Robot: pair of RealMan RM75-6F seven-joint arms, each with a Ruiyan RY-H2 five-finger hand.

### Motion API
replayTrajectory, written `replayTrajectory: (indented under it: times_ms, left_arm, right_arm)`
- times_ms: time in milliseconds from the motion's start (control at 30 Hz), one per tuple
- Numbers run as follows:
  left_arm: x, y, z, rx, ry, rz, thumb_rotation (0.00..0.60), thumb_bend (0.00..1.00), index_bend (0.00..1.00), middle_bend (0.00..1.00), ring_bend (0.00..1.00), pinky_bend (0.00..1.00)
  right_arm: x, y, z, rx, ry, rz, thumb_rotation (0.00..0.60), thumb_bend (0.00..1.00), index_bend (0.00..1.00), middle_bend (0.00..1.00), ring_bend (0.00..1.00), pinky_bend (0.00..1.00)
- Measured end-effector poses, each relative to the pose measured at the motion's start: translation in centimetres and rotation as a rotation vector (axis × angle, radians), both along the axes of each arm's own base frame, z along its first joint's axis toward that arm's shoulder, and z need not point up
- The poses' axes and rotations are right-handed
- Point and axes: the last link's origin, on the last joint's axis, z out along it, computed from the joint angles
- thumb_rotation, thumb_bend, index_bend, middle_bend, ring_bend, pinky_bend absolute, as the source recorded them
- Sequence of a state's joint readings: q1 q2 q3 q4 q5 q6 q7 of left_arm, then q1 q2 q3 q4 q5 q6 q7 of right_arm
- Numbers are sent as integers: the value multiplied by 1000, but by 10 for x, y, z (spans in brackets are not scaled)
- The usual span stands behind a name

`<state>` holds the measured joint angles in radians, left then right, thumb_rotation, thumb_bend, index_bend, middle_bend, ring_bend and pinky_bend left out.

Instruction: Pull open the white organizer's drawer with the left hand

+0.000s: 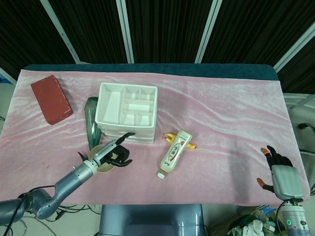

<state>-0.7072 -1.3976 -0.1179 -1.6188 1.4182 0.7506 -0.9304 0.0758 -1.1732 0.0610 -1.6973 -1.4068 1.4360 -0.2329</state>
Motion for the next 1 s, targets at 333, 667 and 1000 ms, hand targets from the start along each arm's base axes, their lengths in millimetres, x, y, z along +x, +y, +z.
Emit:
replayTrajectory:
  times_ms: [333, 667, 1000]
  left_arm:
    - [0, -11, 0, -13, 7, -32, 600, 347, 67, 777, 790, 839]
    - [-1, -26, 2, -30, 20, -83, 600, 347, 67, 778, 791, 839]
    - [-1, -37, 1, -33, 36, -118, 600, 347, 67, 782, 793, 839]
  right_arm:
    - [0, 0, 0, 0, 2, 0, 600, 97, 159, 85, 187, 206]
    - [0, 0, 0, 0, 3, 1, 600, 97, 159, 85, 187, 206]
    - [0, 0, 0, 0, 4, 1, 600, 97, 159, 85, 187, 206]
